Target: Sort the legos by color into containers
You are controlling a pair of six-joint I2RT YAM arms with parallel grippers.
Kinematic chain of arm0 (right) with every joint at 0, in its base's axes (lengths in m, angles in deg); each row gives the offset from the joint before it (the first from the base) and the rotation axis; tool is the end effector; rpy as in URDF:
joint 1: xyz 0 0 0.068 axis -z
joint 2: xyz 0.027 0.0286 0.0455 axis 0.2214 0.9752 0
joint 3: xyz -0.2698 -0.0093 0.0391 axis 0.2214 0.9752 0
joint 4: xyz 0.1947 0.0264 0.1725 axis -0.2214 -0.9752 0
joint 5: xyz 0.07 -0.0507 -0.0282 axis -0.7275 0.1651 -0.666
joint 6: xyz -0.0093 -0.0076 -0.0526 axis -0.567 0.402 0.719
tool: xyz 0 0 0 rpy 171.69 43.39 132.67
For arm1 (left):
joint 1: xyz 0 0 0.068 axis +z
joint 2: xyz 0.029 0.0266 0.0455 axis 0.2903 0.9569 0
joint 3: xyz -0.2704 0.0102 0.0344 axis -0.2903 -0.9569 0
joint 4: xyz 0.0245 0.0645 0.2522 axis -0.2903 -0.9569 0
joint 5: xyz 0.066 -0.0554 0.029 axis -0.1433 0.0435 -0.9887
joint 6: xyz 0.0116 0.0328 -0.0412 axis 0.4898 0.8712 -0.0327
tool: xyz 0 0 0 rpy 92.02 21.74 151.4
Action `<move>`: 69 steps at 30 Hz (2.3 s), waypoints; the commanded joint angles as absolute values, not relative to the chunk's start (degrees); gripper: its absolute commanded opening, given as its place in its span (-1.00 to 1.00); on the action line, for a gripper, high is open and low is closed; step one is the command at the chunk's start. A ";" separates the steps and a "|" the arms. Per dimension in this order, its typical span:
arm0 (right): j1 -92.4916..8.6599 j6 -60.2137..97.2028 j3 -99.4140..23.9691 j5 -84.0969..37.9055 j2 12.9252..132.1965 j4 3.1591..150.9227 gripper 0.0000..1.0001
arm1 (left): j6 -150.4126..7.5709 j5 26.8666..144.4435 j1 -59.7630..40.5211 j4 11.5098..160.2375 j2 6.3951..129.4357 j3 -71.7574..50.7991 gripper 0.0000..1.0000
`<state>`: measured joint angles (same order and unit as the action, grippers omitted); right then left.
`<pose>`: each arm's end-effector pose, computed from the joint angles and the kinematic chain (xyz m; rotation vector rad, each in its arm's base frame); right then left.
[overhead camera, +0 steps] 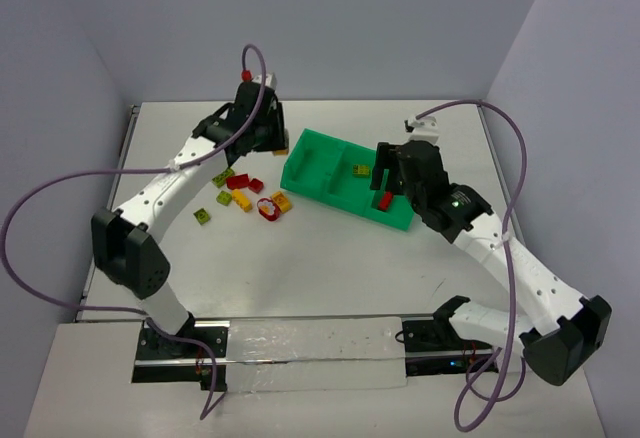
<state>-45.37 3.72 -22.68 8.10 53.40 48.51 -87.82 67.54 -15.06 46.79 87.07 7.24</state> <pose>0.2048 0.1140 0.3466 0.0468 2.0570 0.1530 0.3187 -0.1913 0.3441 -0.0095 2.3090 -0.3449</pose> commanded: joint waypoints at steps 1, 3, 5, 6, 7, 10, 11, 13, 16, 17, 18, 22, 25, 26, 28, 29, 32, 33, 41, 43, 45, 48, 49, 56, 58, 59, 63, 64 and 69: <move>-44.87 2.99 -22.27 10.52 48.28 46.22 0.65 | -86.50 70.22 -16.83 45.42 96.72 16.95 -0.99; -44.87 2.49 -21.87 11.14 46.19 44.77 0.65 | -86.72 70.34 -17.29 45.77 101.79 22.67 -0.99; -44.87 2.34 -21.60 11.41 44.92 43.79 0.65 | -86.91 70.23 -17.35 46.15 105.22 25.44 -0.99; -44.87 2.21 -21.51 11.68 44.20 43.16 0.65 | -86.91 70.27 -17.39 46.55 107.34 28.09 -0.99; -44.87 2.04 -21.50 11.85 43.60 42.34 0.66 | -86.76 70.65 -17.40 46.90 109.53 29.11 -0.99; -44.87 2.07 -21.69 12.86 42.92 41.15 0.66 | -86.84 71.16 -17.82 47.59 112.85 32.15 -0.99; -44.87 2.11 -21.72 13.21 42.76 40.75 0.66 | -87.06 70.68 -17.93 47.73 113.97 33.26 -0.96; -44.87 2.28 -21.78 13.49 42.70 40.22 0.66 | -87.69 69.24 -17.94 46.75 116.10 35.41 -0.50; -44.87 2.19 -21.77 13.64 42.72 39.76 0.65 | -88.22 66.63 -18.10 45.03 117.31 36.71 0.79; -44.94 2.05 -21.70 13.64 42.79 39.83 0.66 | -88.30 66.03 -18.24 44.73 116.61 36.01 0.87; -44.89 2.02 -21.61 13.50 42.81 39.91 0.66 | -88.25 65.48 -18.28 44.79 115.84 35.83 0.95; -44.87 1.63 -21.37 12.38 43.64 40.75 0.66 | -89.88 59.54 -19.85 45.92 108.71 27.29 0.94; -44.89 1.51 -21.02 11.12 44.21 41.96 0.66 | -94.55 54.58 -20.41 45.93 101.18 17.94 0.80; -44.95 1.58 -20.89 10.92 44.47 42.29 0.66 | -96.51 54.03 -20.47 46.06 98.68 15.95 0.73; -44.87 1.49 -20.97 10.21 44.91 42.57 0.66 | -99.78 51.84 -20.56 46.58 95.38 10.51 0.62; -44.87 1.41 -20.98 10.12 45.09 42.57 0.66 | -101.46 50.88 -20.56 47.02 93.72 5.39 0.56; -44.87 1.43 -20.86 9.35 45.75 43.26 0.66 | -108.76 47.65 -20.41 46.52 89.24 -2.03 0.43; -44.87 1.48 -20.80 9.05 45.99 43.53 0.66 | -112.38 46.10 -20.30 45.51 87.96 -4.13 0.42; -44.87 1.40 -20.78 8.30 45.52 43.17 0.66 | -123.01 44.11 -13.75 39.33 91.33 -6.51 0.93; -44.90 1.40 -20.48 8.51 44.81 43.01 0.66 | -122.66 45.82 -11.78 41.54 91.53 -8.03 0.86; -44.89 1.40 -20.11 8.70 44.43 42.69 0.66 | -122.17 47.00 -10.35 43.51 91.47 -9.17 0.78; -44.87 1.44 -19.96 9.07 44.13 42.31 0.66 | -121.09 48.95 -8.95 47.07 92.30 -10.89 0.66; -44.87 1.40 -19.97 9.07 44.07 42.25 0.66 | -121.01 49.30 -8.72 47.29 92.98 -10.88 0.63; -44.87 1.40 -20.18 9.07 44.13 41.95 0.66 | -121.71 49.80 -8.23 48.02 96.42 -10.75 0.45; -44.87 1.43 -20.33 9.27 44.13 41.87 0.66 | -121.83 50.15 -8.15 48.88 96.57 -11.73 0.39; -44.88 1.49 -20.27 9.36 44.13 41.86 0.66 | -121.91 50.19 -8.08 49.18 96.62 -12.32 0.37; -44.87 1.45 -20.31 9.42 44.52 41.86 0.66 | -122.15 50.85 -8.08 50.27 97.31 -13.62 0.24; -44.87 1.40 -20.36 9.33 44.57 41.87 0.66 | -122.16 50.86 -8.08 50.46 97.45 -14.10 0.21; -44.87 1.40 -20.78 9.16 45.00 42.13 0.66 | -122.34 51.30 -8.08 51.43 97.80 -15.49 -0.13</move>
<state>-45.15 1.78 -19.91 8.12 45.19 41.06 -121.39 50.83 -8.46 48.88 97.31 -14.72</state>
